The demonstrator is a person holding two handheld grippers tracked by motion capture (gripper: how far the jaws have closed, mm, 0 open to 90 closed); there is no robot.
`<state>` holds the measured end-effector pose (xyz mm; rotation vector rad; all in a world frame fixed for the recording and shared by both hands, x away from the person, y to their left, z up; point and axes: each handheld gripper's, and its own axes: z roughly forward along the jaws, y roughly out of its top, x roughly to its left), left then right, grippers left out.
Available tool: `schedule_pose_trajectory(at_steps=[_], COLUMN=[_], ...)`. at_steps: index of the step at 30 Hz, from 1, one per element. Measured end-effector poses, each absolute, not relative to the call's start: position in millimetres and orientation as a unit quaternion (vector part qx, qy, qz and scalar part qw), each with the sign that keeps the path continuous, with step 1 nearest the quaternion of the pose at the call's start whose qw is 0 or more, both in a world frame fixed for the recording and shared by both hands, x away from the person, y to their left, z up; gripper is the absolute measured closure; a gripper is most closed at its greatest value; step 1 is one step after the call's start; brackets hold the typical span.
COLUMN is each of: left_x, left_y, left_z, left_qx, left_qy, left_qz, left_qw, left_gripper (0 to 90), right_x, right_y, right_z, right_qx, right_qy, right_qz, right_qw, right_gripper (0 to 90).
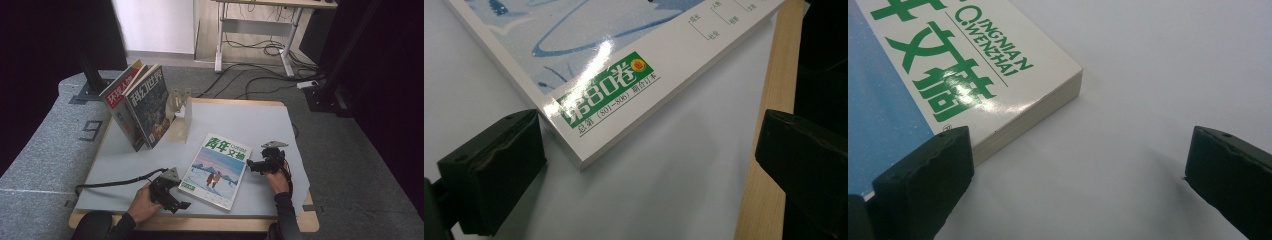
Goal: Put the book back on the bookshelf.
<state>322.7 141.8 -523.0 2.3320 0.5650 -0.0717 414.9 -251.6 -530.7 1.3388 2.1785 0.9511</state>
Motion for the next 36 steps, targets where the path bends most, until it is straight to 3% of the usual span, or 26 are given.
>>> schedule_pose_trajectory(at_steps=[12,21,36], left_x=[332,366,383], left_y=[144,145,125], left_z=[-509,-508,-521], left_qx=[0.906,0.892,0.899], left_qy=[0.217,0.252,0.24], left_qz=[0.001,0.005,-0.025], left_qw=[0.363,0.375,0.364], left_gripper=[1.1,7.1,8.2], right_x=[412,399,390], right_y=[-252,-245,-201], right_z=[-527,-511,-525], right_qx=[0.484,0.471,0.445], right_qy=[0.777,0.774,0.806], right_qz=[0.346,0.371,0.364], right_qw=[0.205,0.203,0.141], right_gripper=[3.2,3.1,0.0])
